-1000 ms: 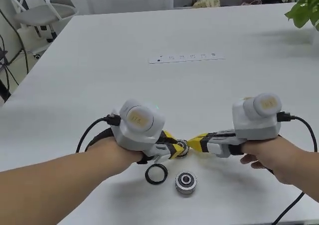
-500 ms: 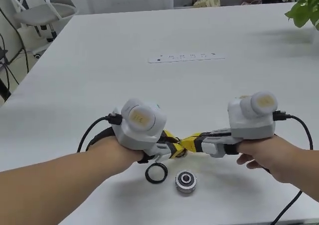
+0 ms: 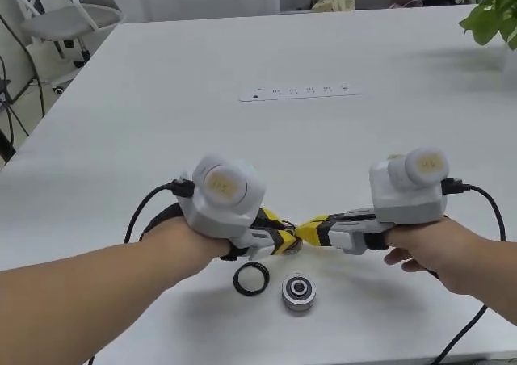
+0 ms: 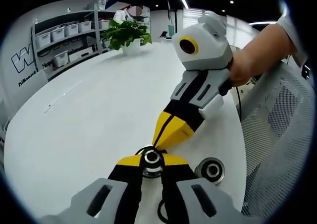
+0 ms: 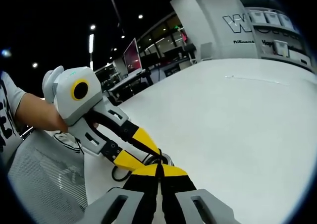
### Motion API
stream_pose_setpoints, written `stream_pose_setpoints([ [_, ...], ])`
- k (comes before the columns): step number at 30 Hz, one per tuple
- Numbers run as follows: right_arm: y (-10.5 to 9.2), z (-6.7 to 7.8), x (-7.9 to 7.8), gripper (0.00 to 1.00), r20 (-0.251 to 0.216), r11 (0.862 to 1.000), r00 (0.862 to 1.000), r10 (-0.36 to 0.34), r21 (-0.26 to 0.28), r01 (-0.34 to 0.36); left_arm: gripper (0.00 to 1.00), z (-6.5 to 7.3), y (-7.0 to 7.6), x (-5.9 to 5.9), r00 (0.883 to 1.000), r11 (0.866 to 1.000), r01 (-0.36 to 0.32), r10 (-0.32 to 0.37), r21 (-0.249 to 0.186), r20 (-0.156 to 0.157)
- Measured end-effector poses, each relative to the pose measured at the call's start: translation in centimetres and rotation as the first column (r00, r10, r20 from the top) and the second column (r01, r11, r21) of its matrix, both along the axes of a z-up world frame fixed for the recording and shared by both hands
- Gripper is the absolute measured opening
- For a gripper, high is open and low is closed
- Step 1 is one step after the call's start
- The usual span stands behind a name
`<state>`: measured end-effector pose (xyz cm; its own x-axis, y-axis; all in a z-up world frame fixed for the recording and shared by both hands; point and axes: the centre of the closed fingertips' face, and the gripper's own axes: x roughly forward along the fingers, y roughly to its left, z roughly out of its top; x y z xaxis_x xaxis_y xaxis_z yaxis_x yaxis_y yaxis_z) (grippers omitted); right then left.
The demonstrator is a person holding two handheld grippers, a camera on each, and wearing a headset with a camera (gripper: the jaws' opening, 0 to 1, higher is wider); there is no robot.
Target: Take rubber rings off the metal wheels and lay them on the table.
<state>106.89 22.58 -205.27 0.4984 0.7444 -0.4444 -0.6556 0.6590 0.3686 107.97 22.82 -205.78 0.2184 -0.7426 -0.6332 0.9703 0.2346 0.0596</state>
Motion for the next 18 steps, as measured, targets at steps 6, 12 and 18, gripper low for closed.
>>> stream_pose_setpoints([
  [6,-0.5,0.6,0.4,0.0,0.006,1.0,1.0,-0.016,0.023,0.016,0.18,1.6,-0.1,-0.3,1.0,0.999,0.014,-0.015,-0.048,-0.005],
  [12,-0.2,1.2,0.5,0.0,0.009,0.999,1.0,-0.017,0.046,0.016,0.27,2.8,0.6,-1.0,0.999,0.997,0.033,-0.033,-0.076,-0.004],
  [18,0.4,2.4,0.4,0.0,0.012,0.997,1.0,-0.011,0.078,0.01,0.33,4.3,1.7,-1.4,0.999,0.993,0.033,-0.033,-0.114,0.004],
])
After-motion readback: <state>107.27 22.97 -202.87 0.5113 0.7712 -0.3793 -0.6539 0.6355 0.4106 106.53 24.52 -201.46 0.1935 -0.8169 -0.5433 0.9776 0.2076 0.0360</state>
